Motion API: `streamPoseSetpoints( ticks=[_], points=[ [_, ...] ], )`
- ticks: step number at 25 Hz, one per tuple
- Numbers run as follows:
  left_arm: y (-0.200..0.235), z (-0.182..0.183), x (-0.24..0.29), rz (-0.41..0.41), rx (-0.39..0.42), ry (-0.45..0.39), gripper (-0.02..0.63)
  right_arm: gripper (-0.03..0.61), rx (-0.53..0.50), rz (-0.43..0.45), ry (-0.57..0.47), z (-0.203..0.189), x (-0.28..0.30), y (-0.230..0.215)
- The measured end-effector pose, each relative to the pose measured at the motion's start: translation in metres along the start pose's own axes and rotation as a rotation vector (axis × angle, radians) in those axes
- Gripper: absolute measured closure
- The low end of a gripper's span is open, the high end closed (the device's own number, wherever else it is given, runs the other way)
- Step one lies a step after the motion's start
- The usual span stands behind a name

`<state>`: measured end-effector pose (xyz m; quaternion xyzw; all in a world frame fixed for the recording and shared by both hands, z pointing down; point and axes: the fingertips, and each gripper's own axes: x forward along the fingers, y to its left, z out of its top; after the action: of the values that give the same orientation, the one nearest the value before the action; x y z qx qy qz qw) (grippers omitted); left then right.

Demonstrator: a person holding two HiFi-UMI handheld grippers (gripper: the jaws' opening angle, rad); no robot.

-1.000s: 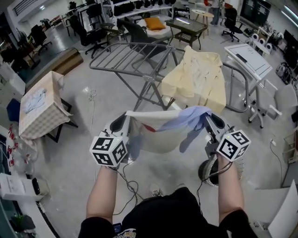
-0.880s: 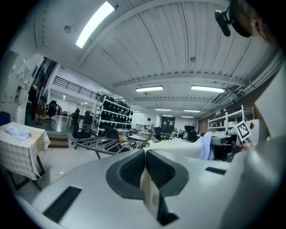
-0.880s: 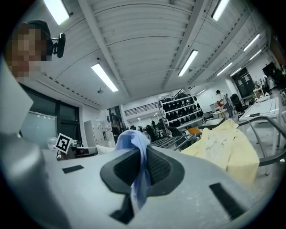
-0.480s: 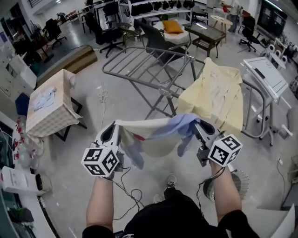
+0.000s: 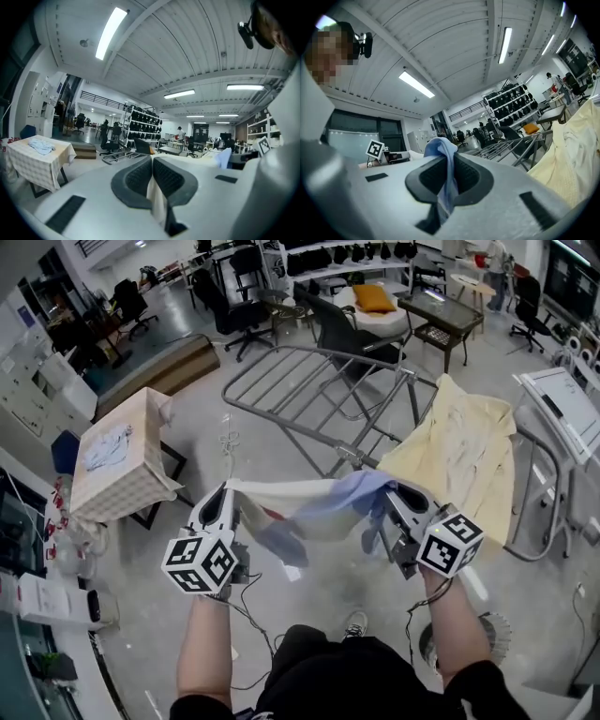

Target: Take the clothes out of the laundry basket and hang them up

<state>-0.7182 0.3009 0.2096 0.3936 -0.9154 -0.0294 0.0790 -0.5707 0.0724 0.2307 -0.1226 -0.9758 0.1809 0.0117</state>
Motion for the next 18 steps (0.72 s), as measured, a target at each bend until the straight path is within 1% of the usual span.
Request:
streamPoseSetpoints(
  ticks=[4, 9, 13, 15, 18],
  points=[
    [0.012, 0.006, 0.03, -0.008, -0.005, -0.023, 0.601, 0.552, -0.008, -0.002, -0.001, 0.004, 0.023, -0.016],
    [0.043, 0.021, 0.072, -0.056, -0.025, -0.043, 0.601, 0.552, -0.029, -0.047, -0.019, 0.018, 0.061, -0.024],
    [0.061, 0.041, 0.12, -0.145, -0.028, -0.039, 0.601, 0.552, -0.043, -0.134, -0.06, 0.042, 0.089, -0.034],
    [0.072, 0.049, 0.145, -0.196, -0.027, -0.036, 0.601, 0.552, -0.048, -0.184, -0.073, 0.047, 0.105, -0.035],
    [0.086, 0.057, 0.181, -0.279, -0.026, -0.053, 0.601, 0.552, -0.067, -0.258, -0.101, 0.054, 0.125, -0.041]
  ],
)
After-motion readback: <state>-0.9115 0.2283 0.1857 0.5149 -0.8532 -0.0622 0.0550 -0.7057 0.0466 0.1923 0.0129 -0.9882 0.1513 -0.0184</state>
